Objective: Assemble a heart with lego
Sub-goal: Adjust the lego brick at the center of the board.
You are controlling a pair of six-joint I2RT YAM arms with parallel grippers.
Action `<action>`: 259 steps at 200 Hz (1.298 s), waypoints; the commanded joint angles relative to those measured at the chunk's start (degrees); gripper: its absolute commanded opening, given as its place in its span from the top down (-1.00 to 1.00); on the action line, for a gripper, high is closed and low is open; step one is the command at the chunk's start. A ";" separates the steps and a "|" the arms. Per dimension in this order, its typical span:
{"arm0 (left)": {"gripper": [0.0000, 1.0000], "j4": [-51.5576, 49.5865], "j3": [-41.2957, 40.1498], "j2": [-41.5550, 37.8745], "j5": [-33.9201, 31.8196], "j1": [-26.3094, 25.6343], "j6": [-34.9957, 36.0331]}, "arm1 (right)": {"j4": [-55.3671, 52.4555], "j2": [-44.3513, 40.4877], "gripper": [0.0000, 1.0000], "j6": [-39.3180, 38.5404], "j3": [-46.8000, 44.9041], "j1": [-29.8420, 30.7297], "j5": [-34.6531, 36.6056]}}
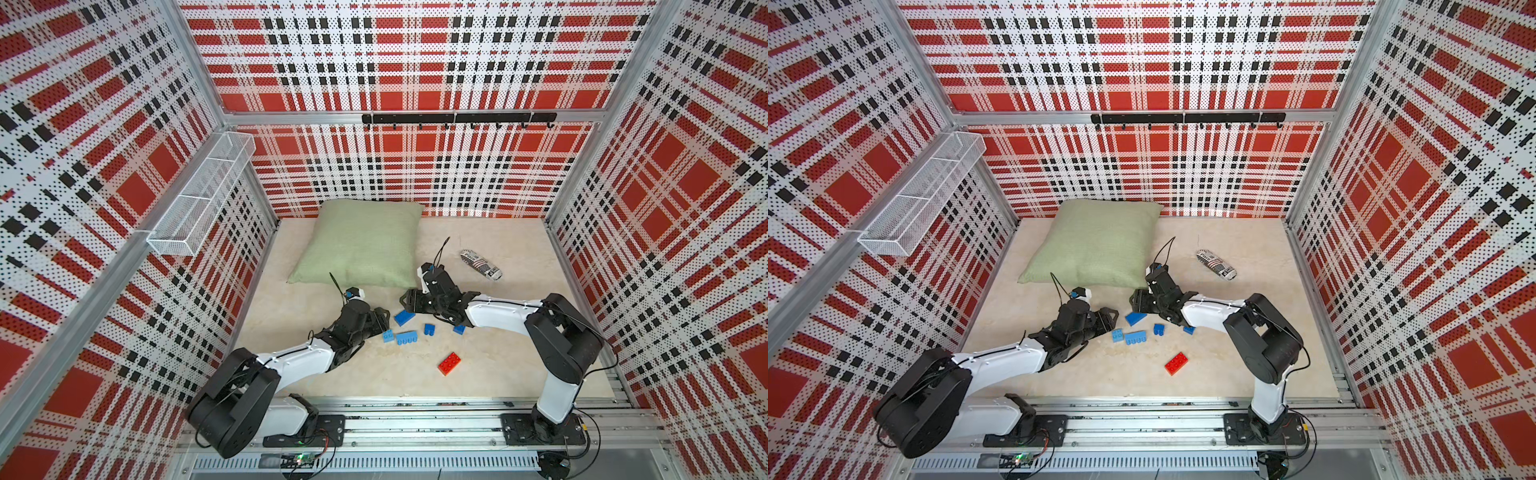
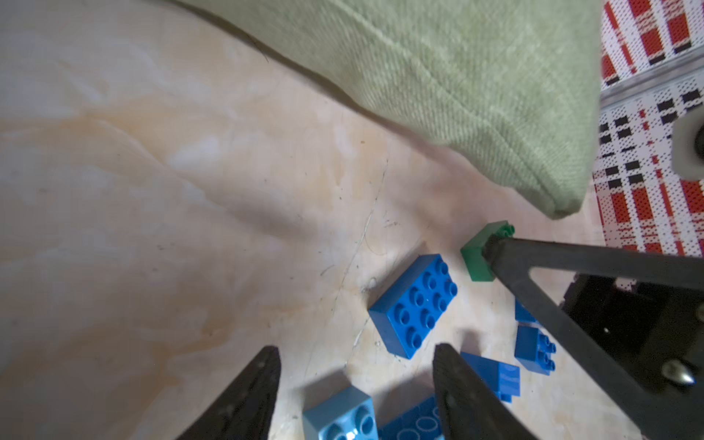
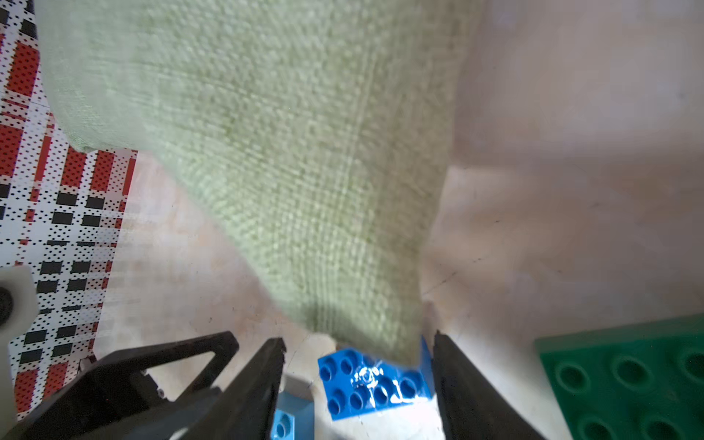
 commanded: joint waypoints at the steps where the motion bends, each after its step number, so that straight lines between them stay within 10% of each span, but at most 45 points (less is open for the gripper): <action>1: -0.34 1.86 2.23 1.25 1.04 -0.91 0.64 | -1.17 3.27 -0.30 -1.16 3.76 0.59 -0.61; 66: -0.31 -1.32 2.34 0.66 -1.55 -0.74 2.02 | -1.94 10.30 -0.20 -1.56 8.20 1.66 -1.96; 259: -0.16 -1.57 11.22 13.51 8.90 -3.08 6.04 | 3.38 -3.79 0.10 4.91 -9.46 1.67 1.99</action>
